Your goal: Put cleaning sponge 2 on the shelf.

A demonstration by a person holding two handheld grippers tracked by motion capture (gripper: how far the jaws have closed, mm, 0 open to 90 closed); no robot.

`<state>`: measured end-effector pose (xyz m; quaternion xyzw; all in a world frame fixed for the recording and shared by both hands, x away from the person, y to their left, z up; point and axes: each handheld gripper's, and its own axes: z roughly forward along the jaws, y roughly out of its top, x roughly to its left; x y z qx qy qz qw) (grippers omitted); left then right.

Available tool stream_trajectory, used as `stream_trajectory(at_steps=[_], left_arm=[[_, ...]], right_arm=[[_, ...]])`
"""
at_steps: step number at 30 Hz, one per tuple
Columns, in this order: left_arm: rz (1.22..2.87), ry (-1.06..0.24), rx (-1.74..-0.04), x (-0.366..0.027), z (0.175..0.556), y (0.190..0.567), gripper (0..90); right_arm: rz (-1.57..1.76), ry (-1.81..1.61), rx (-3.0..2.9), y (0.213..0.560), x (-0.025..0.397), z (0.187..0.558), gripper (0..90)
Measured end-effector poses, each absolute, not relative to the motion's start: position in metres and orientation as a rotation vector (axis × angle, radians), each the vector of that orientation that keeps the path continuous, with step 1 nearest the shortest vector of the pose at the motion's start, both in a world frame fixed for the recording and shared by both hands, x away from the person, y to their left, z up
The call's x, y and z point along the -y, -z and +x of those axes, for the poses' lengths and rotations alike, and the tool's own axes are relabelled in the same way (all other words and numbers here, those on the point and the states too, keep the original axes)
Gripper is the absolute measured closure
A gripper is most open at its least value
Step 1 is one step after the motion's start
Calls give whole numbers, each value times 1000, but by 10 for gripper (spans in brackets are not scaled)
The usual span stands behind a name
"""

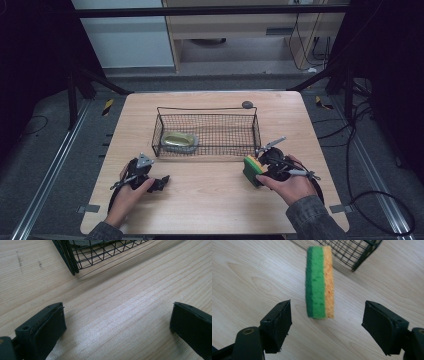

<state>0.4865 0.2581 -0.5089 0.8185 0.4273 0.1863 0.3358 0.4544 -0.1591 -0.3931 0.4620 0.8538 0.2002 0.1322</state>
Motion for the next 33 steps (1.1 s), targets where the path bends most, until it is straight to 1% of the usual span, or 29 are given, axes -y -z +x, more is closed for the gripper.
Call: stream_trajectory(at_steps=[6, 11, 15, 16, 18, 19, 20, 21, 26, 33], left_arm=[[2136, -486, -1112, -258, 487, 509, 0], [2136, -485, -1110, -258, 487, 509, 0], [2137, -485, -1109, -258, 487, 509, 0], [2137, -485, -1109, -258, 487, 509, 0], [2137, -485, -1108, -258, 487, 509, 0], [2137, -484, -1108, -258, 487, 509, 0], [2137, -484, -1108, -258, 487, 509, 0], [2138, -484, -1106, -258, 487, 509, 0], [2139, -484, -1105, -259, 487, 509, 0], [2142, -480, -1097, -259, 488, 509, 0]], right_arm=[[1320, -554, -2510, 394, 144, 462, 238], [1345, -507, -2520, 403, 136, 481, 268], [1354, -476, -2529, 411, 132, 487, 344], [1354, -476, -2529, 411, 132, 487, 344], [1349, -466, -2542, 413, 133, 488, 424], [1352, -478, -2550, 414, 134, 489, 533], [1352, -478, -2550, 414, 134, 489, 533], [1345, -499, -2551, 413, 137, 487, 631], [1340, -541, -2537, 408, 147, 486, 641], [1328, -616, -2478, 392, 173, 477, 642]])
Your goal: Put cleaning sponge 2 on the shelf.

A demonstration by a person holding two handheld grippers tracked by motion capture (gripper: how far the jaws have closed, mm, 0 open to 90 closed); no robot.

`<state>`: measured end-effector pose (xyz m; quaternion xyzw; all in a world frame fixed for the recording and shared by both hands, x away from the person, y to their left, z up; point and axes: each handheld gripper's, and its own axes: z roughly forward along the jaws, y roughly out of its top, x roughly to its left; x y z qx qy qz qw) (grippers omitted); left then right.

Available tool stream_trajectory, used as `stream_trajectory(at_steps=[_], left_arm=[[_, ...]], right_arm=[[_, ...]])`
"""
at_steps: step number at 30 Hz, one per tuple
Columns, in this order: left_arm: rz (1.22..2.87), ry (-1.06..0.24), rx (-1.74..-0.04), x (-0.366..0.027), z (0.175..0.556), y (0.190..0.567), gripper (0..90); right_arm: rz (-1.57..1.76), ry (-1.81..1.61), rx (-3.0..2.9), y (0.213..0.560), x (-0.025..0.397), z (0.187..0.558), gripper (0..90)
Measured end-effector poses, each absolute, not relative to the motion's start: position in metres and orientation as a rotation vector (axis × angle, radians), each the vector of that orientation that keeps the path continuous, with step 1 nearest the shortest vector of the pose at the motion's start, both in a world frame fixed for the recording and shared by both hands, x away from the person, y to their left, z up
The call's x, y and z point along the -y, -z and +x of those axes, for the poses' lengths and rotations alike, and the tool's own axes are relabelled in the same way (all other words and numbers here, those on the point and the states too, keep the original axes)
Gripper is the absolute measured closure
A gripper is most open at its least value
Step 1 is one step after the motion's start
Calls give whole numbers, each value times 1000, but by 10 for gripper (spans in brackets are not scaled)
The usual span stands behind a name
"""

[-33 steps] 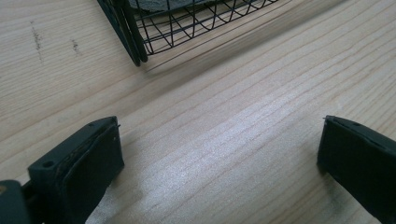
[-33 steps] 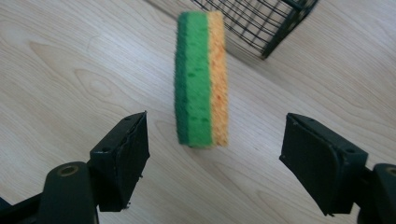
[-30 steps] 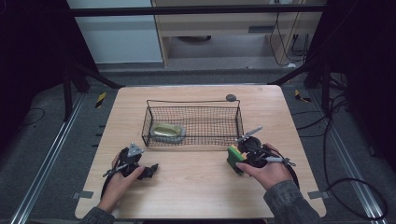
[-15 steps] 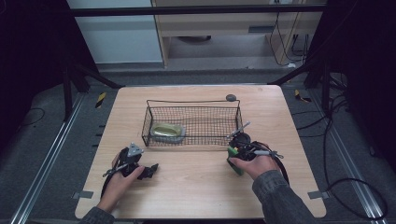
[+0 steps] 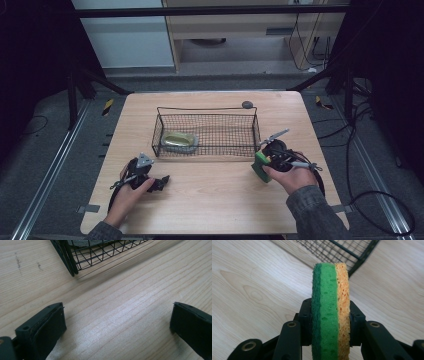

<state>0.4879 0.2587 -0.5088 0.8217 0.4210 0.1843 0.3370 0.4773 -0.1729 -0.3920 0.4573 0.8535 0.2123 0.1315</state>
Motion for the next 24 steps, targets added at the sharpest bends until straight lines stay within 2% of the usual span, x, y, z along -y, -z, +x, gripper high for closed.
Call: stream_trajectory(at_steps=[12, 24], left_arm=[[2148, -474, -1084, -259, 489, 509, 0], [2148, -474, -1084, -259, 489, 509, 0]], right_arm=[[1387, -639, -2363, 385, 218, 491, 645], [1429, -667, -2274, 361, 231, 511, 644]])
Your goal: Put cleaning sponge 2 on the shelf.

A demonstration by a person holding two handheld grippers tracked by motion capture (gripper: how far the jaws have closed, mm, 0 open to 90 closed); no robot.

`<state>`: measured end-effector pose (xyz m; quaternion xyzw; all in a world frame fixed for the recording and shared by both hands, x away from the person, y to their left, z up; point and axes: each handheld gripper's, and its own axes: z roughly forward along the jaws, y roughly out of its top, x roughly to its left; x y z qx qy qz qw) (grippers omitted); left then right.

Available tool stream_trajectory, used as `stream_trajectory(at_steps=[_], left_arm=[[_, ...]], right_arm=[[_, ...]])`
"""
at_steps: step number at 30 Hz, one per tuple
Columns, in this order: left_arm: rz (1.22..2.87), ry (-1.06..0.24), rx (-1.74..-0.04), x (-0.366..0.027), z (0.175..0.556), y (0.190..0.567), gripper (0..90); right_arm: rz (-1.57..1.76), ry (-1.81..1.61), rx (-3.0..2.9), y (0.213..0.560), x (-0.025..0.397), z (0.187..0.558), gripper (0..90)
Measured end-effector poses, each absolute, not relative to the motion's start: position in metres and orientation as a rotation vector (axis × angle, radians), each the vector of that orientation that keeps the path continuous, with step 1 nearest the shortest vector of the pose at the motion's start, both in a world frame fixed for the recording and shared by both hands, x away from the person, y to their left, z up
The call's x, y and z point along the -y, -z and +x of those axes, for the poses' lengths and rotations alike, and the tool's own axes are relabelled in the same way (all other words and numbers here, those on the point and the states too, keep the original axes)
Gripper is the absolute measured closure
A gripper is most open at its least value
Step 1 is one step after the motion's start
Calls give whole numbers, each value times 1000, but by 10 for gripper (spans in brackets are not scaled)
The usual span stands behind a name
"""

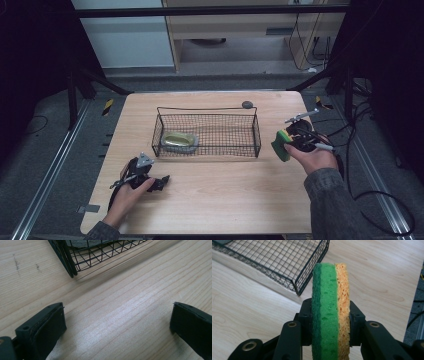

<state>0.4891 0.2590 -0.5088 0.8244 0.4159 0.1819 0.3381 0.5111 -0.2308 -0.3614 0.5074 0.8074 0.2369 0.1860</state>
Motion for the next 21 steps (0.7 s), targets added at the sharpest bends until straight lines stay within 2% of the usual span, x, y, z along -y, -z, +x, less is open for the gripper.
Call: stream_trajectory(at_steps=[21], left_arm=[[2145, -478, -1088, -259, 488, 509, 0]], right_arm=[[1357, -666, -2208, 326, 231, 541, 646]])
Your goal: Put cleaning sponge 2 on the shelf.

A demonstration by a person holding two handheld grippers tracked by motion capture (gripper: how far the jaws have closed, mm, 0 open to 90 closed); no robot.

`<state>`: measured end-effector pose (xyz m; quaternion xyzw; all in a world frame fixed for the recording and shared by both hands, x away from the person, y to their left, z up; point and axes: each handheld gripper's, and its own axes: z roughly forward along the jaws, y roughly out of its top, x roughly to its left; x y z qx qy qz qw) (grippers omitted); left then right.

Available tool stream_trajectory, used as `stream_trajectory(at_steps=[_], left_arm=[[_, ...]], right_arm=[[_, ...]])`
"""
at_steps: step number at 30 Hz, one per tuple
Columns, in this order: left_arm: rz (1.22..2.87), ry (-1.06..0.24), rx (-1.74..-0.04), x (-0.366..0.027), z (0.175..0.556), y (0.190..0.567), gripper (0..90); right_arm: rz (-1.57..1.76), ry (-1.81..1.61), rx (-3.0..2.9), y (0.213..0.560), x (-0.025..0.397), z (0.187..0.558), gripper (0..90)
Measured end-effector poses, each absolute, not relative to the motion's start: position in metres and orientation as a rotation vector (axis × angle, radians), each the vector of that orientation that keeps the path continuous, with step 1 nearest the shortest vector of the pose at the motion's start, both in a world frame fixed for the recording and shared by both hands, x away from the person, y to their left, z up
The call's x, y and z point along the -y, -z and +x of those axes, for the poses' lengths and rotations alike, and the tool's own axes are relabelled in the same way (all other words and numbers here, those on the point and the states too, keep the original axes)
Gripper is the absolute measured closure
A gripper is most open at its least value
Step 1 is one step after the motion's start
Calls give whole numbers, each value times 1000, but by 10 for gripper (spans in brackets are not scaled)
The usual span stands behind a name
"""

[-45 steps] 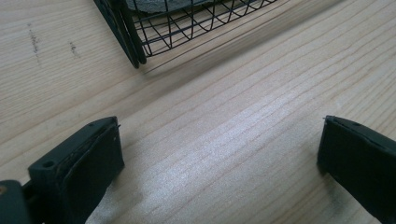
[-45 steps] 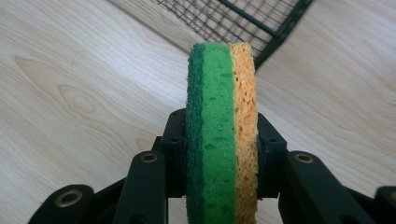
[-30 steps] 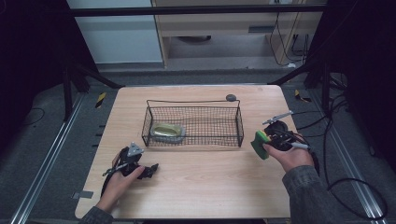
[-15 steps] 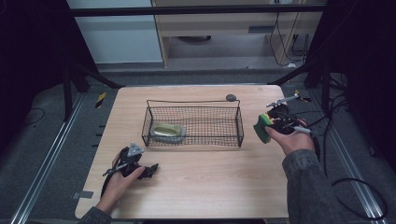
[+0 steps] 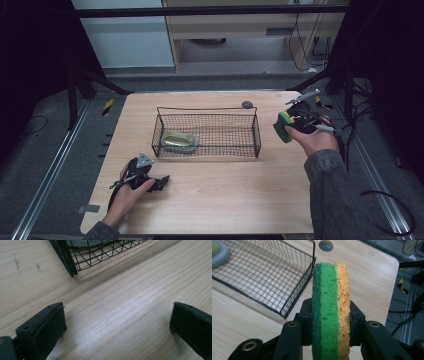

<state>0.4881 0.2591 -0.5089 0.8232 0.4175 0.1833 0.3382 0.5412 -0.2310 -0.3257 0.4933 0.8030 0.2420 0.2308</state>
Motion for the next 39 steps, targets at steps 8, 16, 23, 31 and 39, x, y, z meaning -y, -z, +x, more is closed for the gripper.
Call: stream_trajectory(at_steps=[8, 16, 23, 31, 39], left_arm=[[2142, -479, -1090, -259, 488, 509, 0], [2144, -479, -1089, -259, 488, 509, 0], [2144, -478, -1089, -259, 488, 509, 0], [2144, -478, -1089, -259, 488, 509, 0], [2147, -478, -1087, -259, 488, 509, 0]], right_arm=[[1324, -714, -2192, 304, 225, 549, 647], [1279, -722, -2205, 297, 208, 565, 648], [1243, -732, -2232, 298, 190, 577, 648], [1200, -774, -2253, 293, 178, 578, 648], [1184, -746, -2308, 306, 167, 591, 647]])
